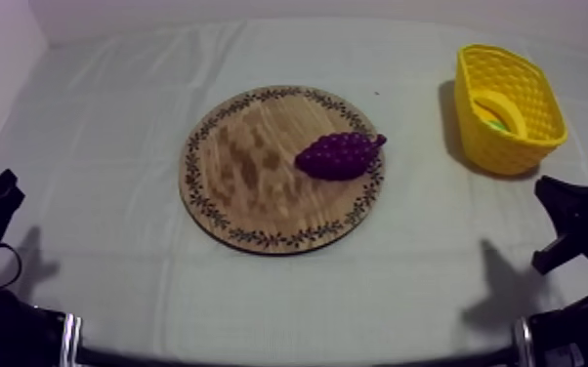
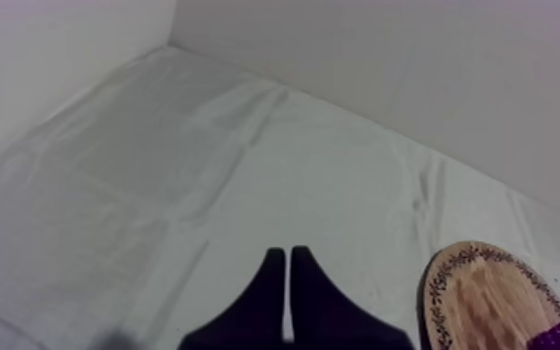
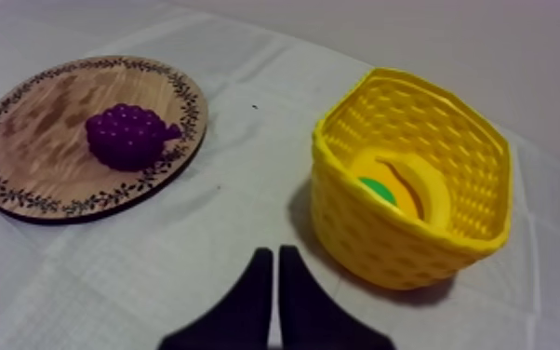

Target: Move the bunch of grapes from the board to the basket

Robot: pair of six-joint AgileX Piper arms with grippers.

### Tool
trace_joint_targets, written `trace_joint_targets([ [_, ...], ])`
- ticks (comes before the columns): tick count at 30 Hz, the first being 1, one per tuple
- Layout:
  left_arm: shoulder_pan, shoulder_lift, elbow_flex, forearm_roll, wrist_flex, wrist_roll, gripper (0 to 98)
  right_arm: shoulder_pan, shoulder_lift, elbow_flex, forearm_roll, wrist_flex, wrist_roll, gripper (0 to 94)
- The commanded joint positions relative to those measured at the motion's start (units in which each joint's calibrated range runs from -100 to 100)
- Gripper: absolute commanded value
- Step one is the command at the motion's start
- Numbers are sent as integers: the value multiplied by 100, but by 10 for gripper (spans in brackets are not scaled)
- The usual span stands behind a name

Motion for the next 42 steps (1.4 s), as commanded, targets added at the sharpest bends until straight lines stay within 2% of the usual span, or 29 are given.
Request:
trace_joint_targets([
  [1,-1,3,4,1,3,-1,0,-4,-8,4,-1,3,2,2],
  [7,-1,3,4,1,3,-1,0,-64,-8,4,-1,3,18,2],
  [13,-1,3,4,1,3,-1,0,-571,-8,4,-4,3,13,2],
  [21,-1,3,4,1,3,-1,0,-827,0,-26,19,159,-4,6],
  [25,-1,3,4,1,3,-1,0,-1022,1,-123,121,435,-64,7],
  [28,-1,3,4,1,3,-3,0,-1106,127,-286,319,452,-240,7],
  [36,-1,3,4,1,3,-1,0,-1239,1692,-1745,719,619,-708,7],
  [42,-1,3,4,1,3,-1,0,-1307,3496,-3698,694,1453,-856,5],
])
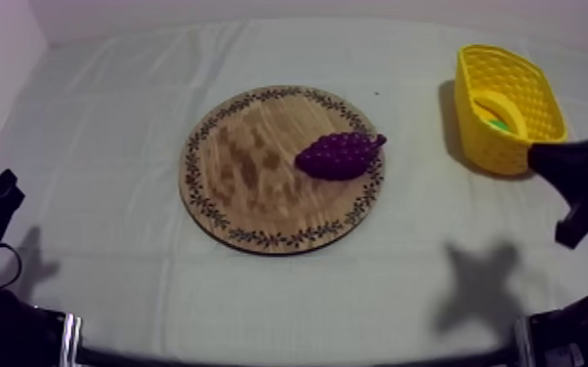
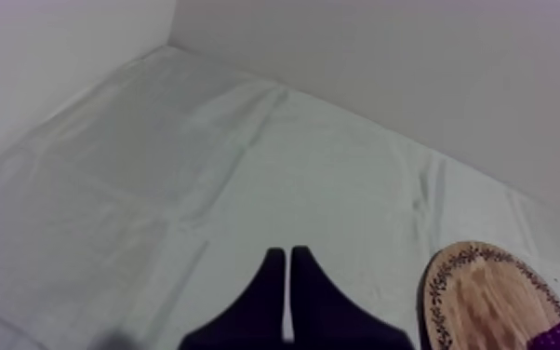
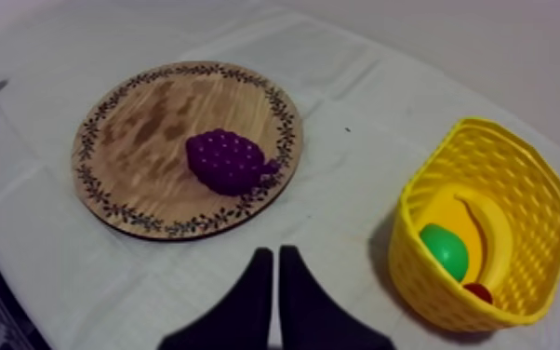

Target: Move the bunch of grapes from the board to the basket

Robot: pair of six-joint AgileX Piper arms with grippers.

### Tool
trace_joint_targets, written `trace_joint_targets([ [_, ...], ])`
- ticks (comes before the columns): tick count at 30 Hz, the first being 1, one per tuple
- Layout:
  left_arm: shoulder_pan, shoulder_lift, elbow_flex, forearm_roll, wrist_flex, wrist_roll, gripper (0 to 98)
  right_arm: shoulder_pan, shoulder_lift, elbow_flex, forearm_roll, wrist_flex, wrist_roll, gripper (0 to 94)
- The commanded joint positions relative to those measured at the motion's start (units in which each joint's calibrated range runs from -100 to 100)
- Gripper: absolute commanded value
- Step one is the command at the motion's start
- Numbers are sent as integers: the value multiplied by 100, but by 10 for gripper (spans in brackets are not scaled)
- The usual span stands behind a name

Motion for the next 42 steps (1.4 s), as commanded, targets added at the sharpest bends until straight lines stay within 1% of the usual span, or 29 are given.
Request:
trace_joint_targets([
  [1,-1,3,4,1,3,2,0,-6,1310,-1450,-43,465,-22,5],
  [6,-1,3,4,1,3,2,0,76,2589,-2990,-169,1209,-2,4],
  [12,-1,3,4,1,3,2,0,181,4047,-4419,-316,1990,80,4],
  [20,-1,3,4,1,3,2,0,103,5717,-5940,-308,2672,165,4],
  [25,-1,3,4,1,3,2,0,77,6479,-6793,-323,3163,391,4],
  [27,-1,3,4,1,3,2,0,88,6670,-7009,-366,3243,605,3],
  [29,-1,3,4,1,3,2,0,100,6794,-7152,-427,3283,937,3],
  [38,-1,3,4,1,3,2,0,81,6949,-7389,-706,3532,2751,5],
  [42,-1,3,4,1,3,2,0,16,6950,-7408,-717,3576,3614,6],
])
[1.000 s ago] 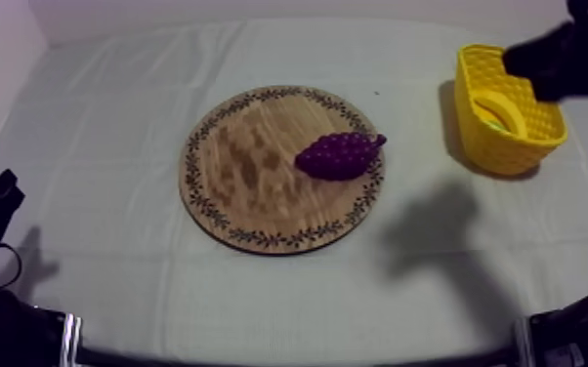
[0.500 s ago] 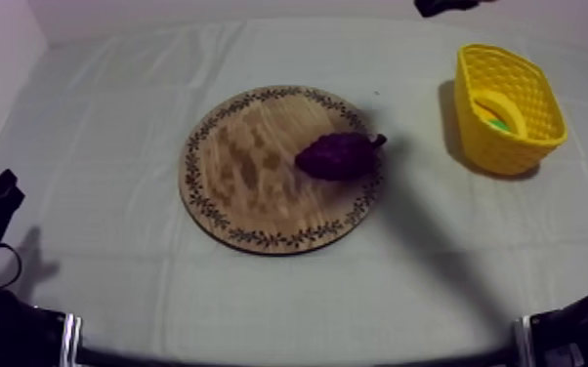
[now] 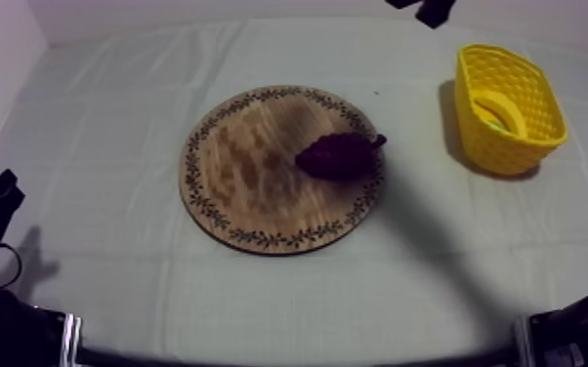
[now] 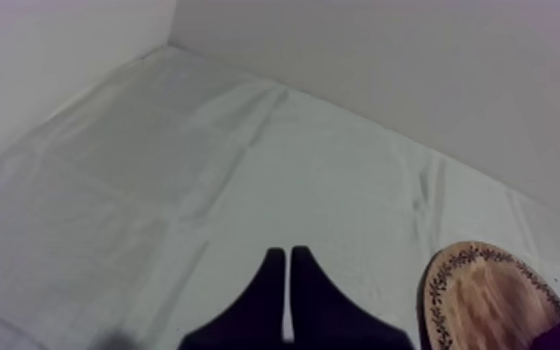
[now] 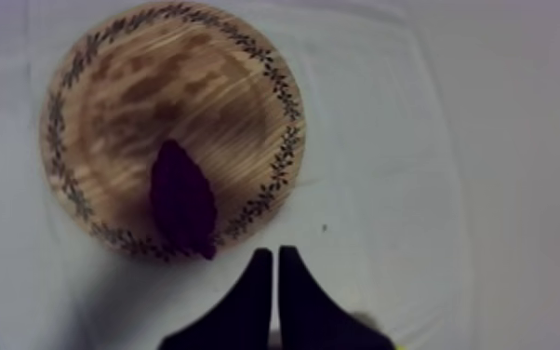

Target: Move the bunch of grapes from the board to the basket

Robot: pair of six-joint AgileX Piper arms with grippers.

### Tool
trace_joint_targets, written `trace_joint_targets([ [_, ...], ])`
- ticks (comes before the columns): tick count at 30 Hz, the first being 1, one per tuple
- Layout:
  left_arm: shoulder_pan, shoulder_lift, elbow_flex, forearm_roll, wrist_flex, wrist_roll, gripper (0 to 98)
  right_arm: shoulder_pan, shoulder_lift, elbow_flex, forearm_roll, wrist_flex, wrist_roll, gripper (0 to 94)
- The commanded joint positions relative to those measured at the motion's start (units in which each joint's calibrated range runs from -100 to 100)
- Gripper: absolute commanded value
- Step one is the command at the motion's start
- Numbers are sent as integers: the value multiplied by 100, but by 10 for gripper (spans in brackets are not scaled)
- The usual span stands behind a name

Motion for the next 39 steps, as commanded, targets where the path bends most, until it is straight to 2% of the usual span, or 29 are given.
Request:
trace_joint_targets([
  [1,-1,3,4,1,3,-1,0,-24,6,2,12,28,1156,6],
  [7,-1,3,4,1,3,-1,0,-58,29,25,50,191,1690,6],
  [13,-1,3,4,1,3,-1,0,-147,112,-105,74,458,1817,19],
  [23,-1,3,4,1,3,-1,0,-298,321,-271,216,723,1624,350],
  [28,-1,3,4,1,3,-1,0,-344,487,-255,337,788,1520,485],
  [39,-1,3,4,1,3,-1,0,-465,1101,-159,405,595,1194,631],
])
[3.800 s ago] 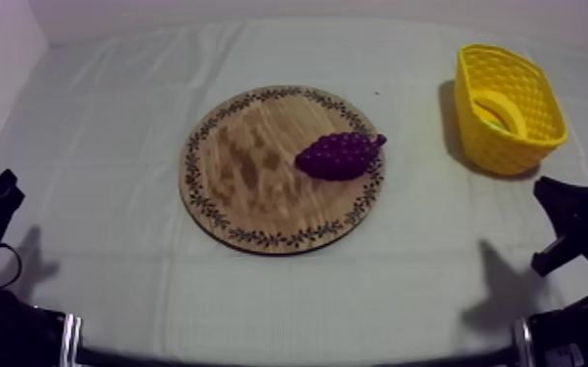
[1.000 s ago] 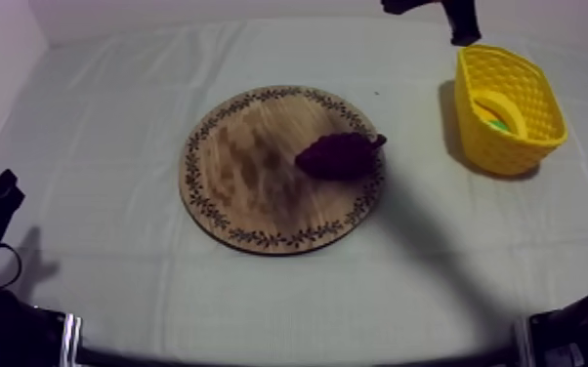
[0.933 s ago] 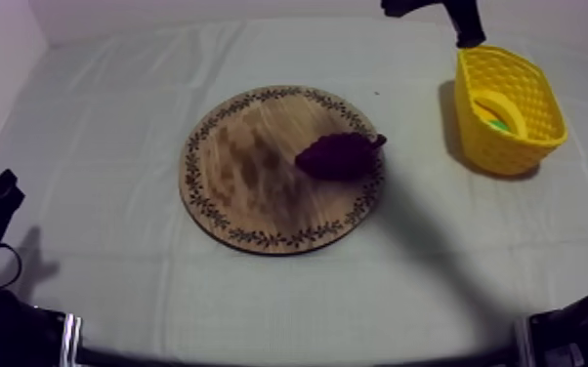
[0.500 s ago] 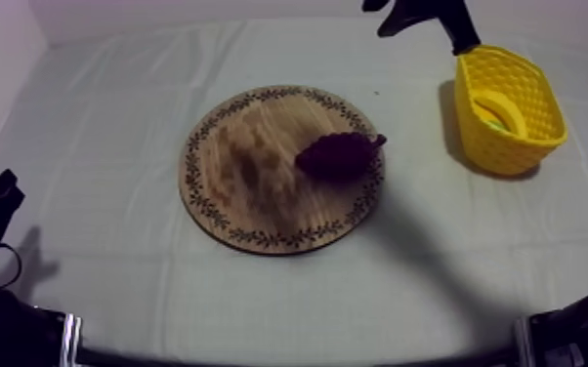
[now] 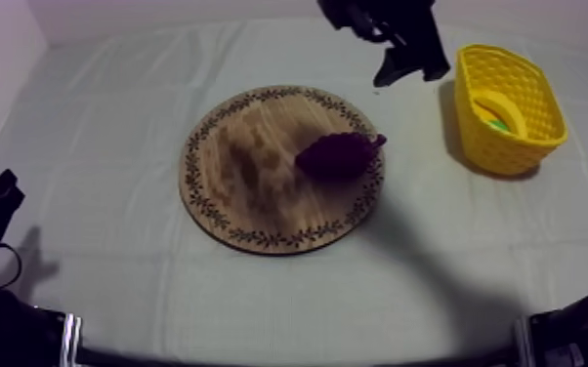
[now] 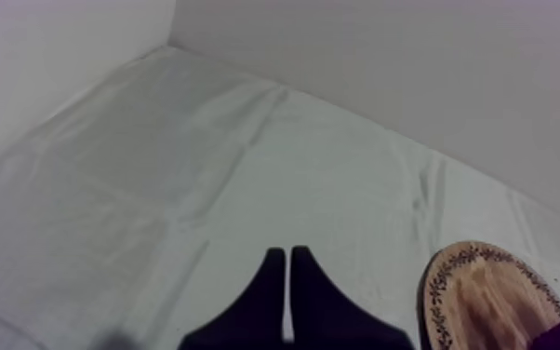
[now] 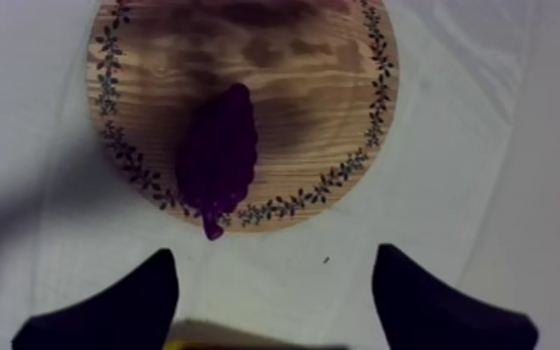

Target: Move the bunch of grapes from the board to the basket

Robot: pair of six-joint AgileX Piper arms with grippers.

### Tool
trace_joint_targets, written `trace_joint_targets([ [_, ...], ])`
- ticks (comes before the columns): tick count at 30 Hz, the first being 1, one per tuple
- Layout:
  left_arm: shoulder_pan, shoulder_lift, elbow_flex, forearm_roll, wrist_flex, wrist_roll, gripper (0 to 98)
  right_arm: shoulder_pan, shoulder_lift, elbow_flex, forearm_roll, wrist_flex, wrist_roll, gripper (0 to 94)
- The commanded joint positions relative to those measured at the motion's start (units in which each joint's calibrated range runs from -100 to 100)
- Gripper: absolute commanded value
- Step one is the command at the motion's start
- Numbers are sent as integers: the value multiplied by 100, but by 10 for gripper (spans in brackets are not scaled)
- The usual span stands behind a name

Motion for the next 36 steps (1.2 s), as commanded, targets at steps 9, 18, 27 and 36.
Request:
trace_joint_targets([
  [9,-1,3,4,1,3,-1,0,-79,939,-17,5,-392,-320,667],
  [18,-1,3,4,1,3,-1,0,-95,1782,-73,56,-639,-510,672],
  [27,-1,3,4,1,3,-1,0,-33,2341,-62,114,-848,-627,671],
  [36,-1,3,4,1,3,-1,0,-50,2720,-83,107,-928,-737,667],
])
